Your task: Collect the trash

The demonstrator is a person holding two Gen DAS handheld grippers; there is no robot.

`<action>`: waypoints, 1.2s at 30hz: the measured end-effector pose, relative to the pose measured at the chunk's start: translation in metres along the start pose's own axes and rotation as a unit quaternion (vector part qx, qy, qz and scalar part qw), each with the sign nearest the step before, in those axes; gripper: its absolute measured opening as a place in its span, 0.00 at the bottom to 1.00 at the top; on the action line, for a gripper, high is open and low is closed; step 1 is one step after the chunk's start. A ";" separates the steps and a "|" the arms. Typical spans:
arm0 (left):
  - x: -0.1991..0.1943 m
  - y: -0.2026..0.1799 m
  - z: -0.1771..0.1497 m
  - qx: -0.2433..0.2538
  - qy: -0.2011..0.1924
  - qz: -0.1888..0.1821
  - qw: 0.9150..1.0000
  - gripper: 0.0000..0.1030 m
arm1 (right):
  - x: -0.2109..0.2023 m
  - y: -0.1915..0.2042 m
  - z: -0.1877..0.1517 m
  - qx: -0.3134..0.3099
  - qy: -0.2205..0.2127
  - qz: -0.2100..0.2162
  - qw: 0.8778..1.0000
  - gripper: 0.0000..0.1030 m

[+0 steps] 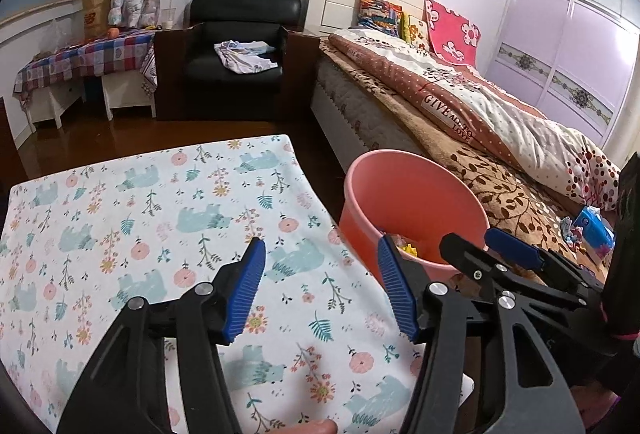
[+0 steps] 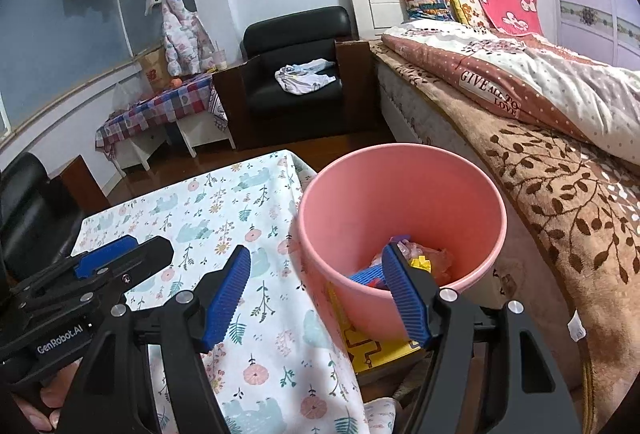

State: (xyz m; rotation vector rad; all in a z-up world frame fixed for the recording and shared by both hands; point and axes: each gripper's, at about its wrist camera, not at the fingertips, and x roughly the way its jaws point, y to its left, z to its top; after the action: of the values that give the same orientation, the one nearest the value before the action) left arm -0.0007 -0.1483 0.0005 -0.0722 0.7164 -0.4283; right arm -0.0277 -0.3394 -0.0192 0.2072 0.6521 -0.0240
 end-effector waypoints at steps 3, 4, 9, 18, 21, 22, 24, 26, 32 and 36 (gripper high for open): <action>-0.004 0.005 -0.003 -0.004 -0.002 0.003 1.000 0.53 | -0.002 0.005 -0.002 -0.004 0.000 -0.002 1.000 0.66; -0.004 0.006 -0.004 -0.004 -0.002 0.004 1.000 0.53 | -0.002 0.007 -0.003 -0.004 0.000 -0.002 1.000 0.66; -0.007 0.012 -0.008 -0.012 -0.002 0.009 1.000 0.52 | -0.002 0.010 -0.006 -0.004 0.002 -0.006 1.000 0.66; -0.009 0.019 -0.013 -0.020 -0.001 0.017 1.000 0.48 | -0.001 0.015 -0.009 -0.006 0.005 -0.005 1.000 0.66; -0.008 0.021 -0.015 -0.021 0.001 0.018 1.000 0.48 | 0.000 0.018 -0.012 -0.008 0.007 -0.005 1.000 0.66; -0.008 0.021 -0.016 -0.021 0.002 0.018 1.000 0.48 | 0.001 0.018 -0.013 -0.009 0.008 -0.005 1.000 0.66; -0.008 0.022 -0.017 -0.022 0.003 0.018 1.000 0.48 | 0.002 0.019 -0.014 -0.010 0.010 -0.005 1.000 0.66; -0.007 0.022 -0.017 -0.022 0.003 0.019 1.000 0.48 | 0.003 0.019 -0.014 -0.010 0.010 -0.006 1.000 0.66; -0.007 0.022 -0.020 -0.017 0.002 0.024 1.000 0.48 | 0.006 0.019 -0.016 -0.005 0.015 -0.004 1.000 0.66; -0.005 0.022 -0.021 -0.017 0.004 0.025 1.000 0.48 | 0.008 0.018 -0.018 -0.004 0.017 -0.003 1.000 0.66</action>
State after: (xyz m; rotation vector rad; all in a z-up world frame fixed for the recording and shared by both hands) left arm -0.0099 -0.1243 -0.0164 -0.0851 0.7322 -0.3694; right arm -0.0308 -0.3179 -0.0345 0.1976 0.6870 -0.0240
